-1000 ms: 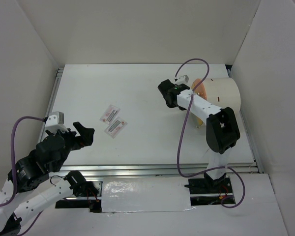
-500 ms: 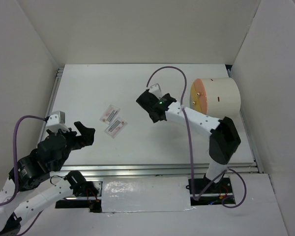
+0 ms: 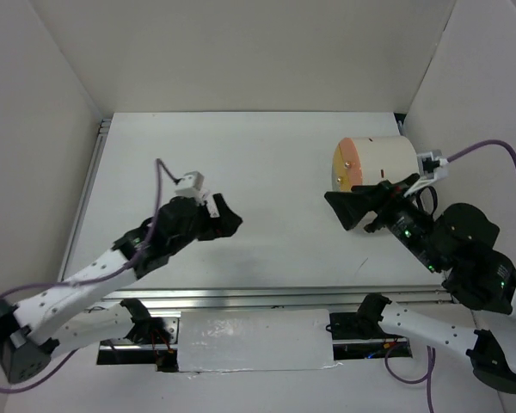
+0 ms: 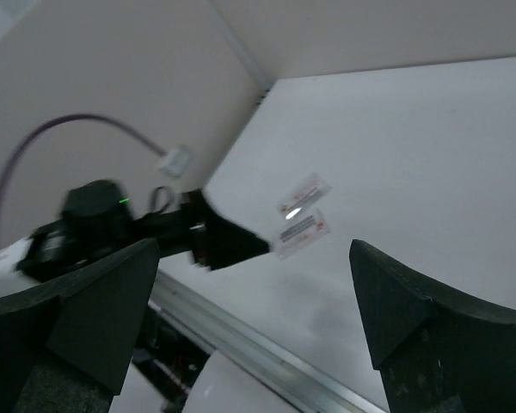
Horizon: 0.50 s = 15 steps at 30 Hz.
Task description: Organize the makeup
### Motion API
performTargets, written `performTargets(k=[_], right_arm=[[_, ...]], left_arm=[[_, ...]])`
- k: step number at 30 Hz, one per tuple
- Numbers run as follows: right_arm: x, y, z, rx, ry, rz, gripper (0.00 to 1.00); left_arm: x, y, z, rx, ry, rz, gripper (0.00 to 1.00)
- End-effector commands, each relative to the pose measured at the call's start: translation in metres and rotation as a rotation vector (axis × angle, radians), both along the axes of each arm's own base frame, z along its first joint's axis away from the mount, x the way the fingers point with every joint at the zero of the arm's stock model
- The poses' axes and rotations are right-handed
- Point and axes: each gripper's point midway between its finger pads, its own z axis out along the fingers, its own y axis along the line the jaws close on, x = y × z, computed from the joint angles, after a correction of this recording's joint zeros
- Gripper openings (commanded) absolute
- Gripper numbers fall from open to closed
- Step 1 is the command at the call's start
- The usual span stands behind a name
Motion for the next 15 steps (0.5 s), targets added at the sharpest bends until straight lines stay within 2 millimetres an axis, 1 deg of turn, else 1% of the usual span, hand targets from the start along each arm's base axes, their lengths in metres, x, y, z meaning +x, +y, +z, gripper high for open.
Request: performTargets(k=[1,2,3,4,5,6,7,8,9,10,12,13,15], right_arm=[[-0.032,0.028,-0.012,0.092,0.040,0.225,1.00],[-0.047,0.017,-0.002,0.148,0.004,0.251,1.00],[-0.053,0.016,-0.001,0.163,-0.006,0.275,1.00],[-0.059,0.014,0.000,0.173,-0.012,0.293,1.00],[-0.066,0.012,-0.001,0.171,-0.010,0.320,1.00],[-0.070,0.012,-0.002,0.166,-0.010,0.334,1.00],[-0.071,0.011,-0.006,0.155,-0.003,0.336,1.00],[-0.075,0.009,-0.010,0.151,0.005,0.345,1.00],[-0.076,0.008,-0.013,0.146,0.005,0.350,1.00],[-0.081,0.002,-0.012,0.162,-0.010,0.349,1.00],[-0.089,-0.003,-0.012,0.176,-0.031,0.372,1.00],[-0.092,-0.004,-0.015,0.173,-0.037,0.381,1.00],[-0.101,-0.013,-0.013,0.190,-0.061,0.390,1.00]], left_arm=[[0.031,-0.098,0.039,-0.328,-0.088,-0.208,0.99],[0.039,-0.110,0.041,-0.381,-0.086,-0.215,0.99],[0.043,-0.124,0.042,-0.420,-0.087,-0.255,1.00],[0.059,-0.141,0.027,-0.432,-0.076,-0.260,0.99],[0.070,-0.154,0.037,-0.460,-0.085,-0.266,0.99],[0.084,-0.169,0.007,-0.427,-0.032,-0.264,1.00],[0.096,-0.183,0.023,-0.459,-0.056,-0.274,1.00],[0.104,-0.193,0.017,-0.479,-0.028,-0.270,0.99],[0.116,-0.204,-0.017,-0.460,0.029,-0.260,0.99],[0.124,-0.218,0.000,-0.527,-0.009,-0.301,0.99],[0.138,-0.232,-0.010,-0.581,0.020,-0.307,0.99],[0.151,-0.246,-0.023,-0.594,0.040,-0.312,0.99],[0.160,-0.265,-0.027,-0.627,0.063,-0.357,0.99]])
